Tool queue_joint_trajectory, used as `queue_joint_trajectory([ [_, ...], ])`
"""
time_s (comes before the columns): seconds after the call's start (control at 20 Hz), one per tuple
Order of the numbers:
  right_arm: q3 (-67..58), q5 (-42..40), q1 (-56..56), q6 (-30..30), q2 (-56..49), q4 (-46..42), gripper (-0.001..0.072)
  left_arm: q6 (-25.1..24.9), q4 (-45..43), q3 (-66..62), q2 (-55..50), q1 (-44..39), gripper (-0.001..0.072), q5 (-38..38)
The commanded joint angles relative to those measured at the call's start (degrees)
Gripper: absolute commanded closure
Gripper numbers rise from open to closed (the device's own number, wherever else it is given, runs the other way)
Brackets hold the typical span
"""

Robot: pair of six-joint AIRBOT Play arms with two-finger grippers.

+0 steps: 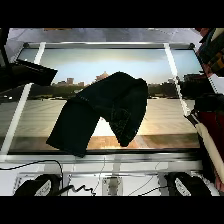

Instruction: Fold the clothes and pants, and hang the long-sleeved shirts on hangers.

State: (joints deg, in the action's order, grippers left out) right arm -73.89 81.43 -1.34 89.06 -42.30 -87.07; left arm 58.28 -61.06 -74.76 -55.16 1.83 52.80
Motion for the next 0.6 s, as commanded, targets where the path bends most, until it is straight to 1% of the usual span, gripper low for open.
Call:
queue_joint_trajectory([
  [0.0, 0.0, 0.0, 0.1, 0.0, 0.0, 0.0, 0.068, 0.0, 0.0, 0.0, 0.0, 0.1, 0.002, 0.0],
  [0.35, 0.0, -0.1, 0.1, 0.0, 0.0, 0.1, 0.0679, 0.0, 0.0, 0.0, 0.0, 0.1, 0.002, 0.0],
  [0.45, 0.0, -2.0, 0.1, 0.0, 0.0, 0.1, 0.068, 0.0, 0.0, 0.0, 0.0, 0.1, 0.002, 0.0],
  [0.55, 0.0, -6.5, 0.1, -0.2, -0.4, -0.2, 0.0679, 0.0, 0.0, 0.0, 0.0, 0.1, 0.002, 0.0],
])
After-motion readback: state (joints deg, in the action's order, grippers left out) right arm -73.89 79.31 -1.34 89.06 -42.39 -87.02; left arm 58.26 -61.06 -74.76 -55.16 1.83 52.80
